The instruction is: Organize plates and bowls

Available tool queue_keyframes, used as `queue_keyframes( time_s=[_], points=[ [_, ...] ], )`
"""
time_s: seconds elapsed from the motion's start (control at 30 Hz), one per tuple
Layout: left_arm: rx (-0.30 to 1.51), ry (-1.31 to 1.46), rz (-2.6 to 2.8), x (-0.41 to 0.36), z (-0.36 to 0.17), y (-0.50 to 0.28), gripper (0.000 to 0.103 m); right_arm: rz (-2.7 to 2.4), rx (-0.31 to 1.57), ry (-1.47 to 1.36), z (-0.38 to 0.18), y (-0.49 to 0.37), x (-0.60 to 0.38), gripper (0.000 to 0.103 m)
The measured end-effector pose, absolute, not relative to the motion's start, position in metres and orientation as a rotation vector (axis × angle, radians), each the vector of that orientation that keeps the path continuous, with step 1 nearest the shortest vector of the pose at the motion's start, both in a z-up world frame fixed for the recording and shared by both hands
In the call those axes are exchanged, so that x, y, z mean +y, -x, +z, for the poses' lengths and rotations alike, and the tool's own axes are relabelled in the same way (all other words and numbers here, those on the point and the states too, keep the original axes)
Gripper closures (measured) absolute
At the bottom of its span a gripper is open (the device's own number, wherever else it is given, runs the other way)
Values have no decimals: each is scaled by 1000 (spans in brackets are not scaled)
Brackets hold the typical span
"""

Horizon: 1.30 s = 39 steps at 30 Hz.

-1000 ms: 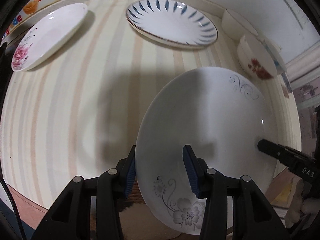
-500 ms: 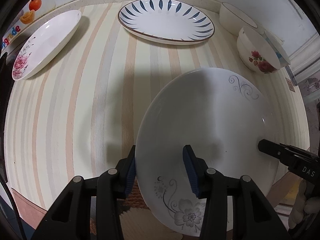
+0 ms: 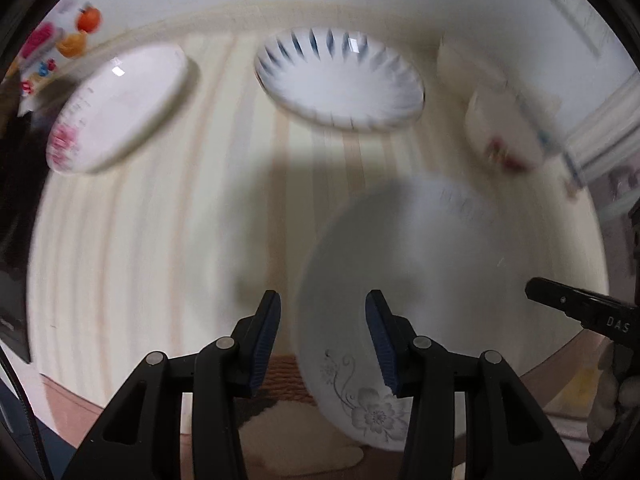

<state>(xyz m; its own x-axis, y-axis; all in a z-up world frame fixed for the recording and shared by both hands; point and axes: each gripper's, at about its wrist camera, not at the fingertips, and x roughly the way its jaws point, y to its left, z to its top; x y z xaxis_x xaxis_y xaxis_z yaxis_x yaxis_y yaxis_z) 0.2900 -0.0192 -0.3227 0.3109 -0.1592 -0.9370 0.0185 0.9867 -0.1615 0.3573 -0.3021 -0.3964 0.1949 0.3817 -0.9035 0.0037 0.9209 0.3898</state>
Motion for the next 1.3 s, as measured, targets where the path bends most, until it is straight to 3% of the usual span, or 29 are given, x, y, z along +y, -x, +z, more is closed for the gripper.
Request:
queue_keyframes(
  time_s=[0.07, 0.17, 0.4, 0.8, 0.9, 0.97, 1.03, 1.13, 1.3],
  points=[
    [1204, 168, -95, -4, -300, -294, 61, 284, 1324, -314, -375, -364, -301, 61],
    [1162, 218, -27, 27, -281, -309, 60, 366, 1269, -284, -336, -391, -274, 52],
    [1153, 332, 207, 124, -294, -351, 60, 631, 1218, -215, -314, -483, -142, 52],
    [1159, 383, 480, 235, -350, -397, 60, 749, 1316, -106, -404, -642, 49, 52],
    [1161, 447, 477, 249, -360, -406, 60, 735, 1319, -103, -421, -659, 65, 61],
    [1151, 485, 470, 256, -367, -415, 61, 738, 1332, -108, -432, -664, 72, 80],
    [1128, 485, 488, 259, -367, -416, 62, 744, 1341, -107, -441, -670, 79, 88],
    [1102, 469, 520, 260, -367, -415, 70, 756, 1310, -97, -442, -669, 81, 88],
    [1099, 485, 513, 258, -365, -406, 74, 771, 1316, -86, -442, -666, 77, 88]
  ],
)
